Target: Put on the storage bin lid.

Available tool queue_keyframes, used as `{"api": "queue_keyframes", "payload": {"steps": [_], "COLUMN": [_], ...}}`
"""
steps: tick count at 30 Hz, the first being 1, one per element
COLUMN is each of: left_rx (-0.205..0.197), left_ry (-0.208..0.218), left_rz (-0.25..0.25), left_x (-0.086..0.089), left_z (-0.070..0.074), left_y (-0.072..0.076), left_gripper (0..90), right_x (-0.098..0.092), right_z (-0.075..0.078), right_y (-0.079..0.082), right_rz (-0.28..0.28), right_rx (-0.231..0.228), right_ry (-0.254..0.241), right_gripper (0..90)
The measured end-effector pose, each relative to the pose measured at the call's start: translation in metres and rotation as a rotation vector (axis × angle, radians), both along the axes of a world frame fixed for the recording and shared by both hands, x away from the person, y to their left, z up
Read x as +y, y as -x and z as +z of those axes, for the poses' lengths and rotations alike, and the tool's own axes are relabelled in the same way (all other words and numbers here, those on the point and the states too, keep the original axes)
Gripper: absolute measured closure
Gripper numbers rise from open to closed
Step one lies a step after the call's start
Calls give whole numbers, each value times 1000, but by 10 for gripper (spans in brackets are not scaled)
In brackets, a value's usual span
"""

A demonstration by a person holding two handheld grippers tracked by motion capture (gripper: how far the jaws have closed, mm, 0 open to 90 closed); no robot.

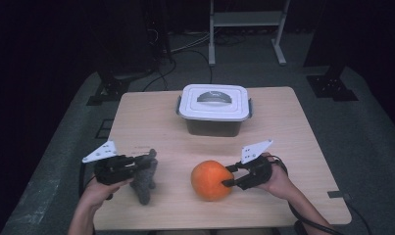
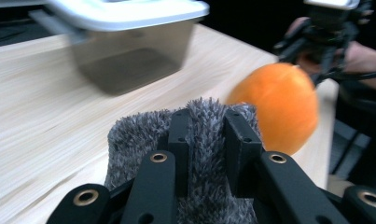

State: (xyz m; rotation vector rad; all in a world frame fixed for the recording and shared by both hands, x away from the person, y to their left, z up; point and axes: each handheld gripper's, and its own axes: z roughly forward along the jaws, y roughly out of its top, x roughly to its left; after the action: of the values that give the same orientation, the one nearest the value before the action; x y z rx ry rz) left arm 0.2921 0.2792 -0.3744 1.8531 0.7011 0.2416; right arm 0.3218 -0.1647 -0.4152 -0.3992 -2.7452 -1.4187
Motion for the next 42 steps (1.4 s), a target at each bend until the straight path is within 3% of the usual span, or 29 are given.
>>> {"api": "queue_keyframes", "payload": {"steps": [5,6,7,11,18,22,23,24,32,37,42], "left_rx": [16,22,27,48,101,118,121,113,83,41,-12], "left_ry": [-84,-138,-165,-198,-194,-216,-209,-176,-160,-121,-108], "left_rz": [67,81,92,99,56,46,44,43,17,-62,-155], "left_x": [25,28,29,27,-2,-15,-17,-21,-37,-52,-75], "left_z": [-3,-5,-7,-18,-51,-57,-57,-55,-47,-33,-17], "left_y": [5,5,5,-1,-22,-29,-31,-32,-25,-15,-6], "left_gripper": [747,747,744,743,706,655,585,570,417,403,385], "right_x": [0,0,0,1,4,7,9,10,16,23,35], "right_z": [0,0,-1,-1,1,2,2,3,5,9,12], "right_y": [-1,-1,-1,-1,0,0,0,0,0,-1,-2], "right_rz": [-2,-1,-1,0,-3,-1,1,-1,-6,0,17], "right_rx": [6,7,8,8,0,-3,-6,-7,-5,-10,-15], "right_ry": [-6,-7,-8,-10,-14,-16,-16,-16,-26,-26,-30], "right_gripper": [499,499,498,496,484,478,474,472,429,423,426]}}
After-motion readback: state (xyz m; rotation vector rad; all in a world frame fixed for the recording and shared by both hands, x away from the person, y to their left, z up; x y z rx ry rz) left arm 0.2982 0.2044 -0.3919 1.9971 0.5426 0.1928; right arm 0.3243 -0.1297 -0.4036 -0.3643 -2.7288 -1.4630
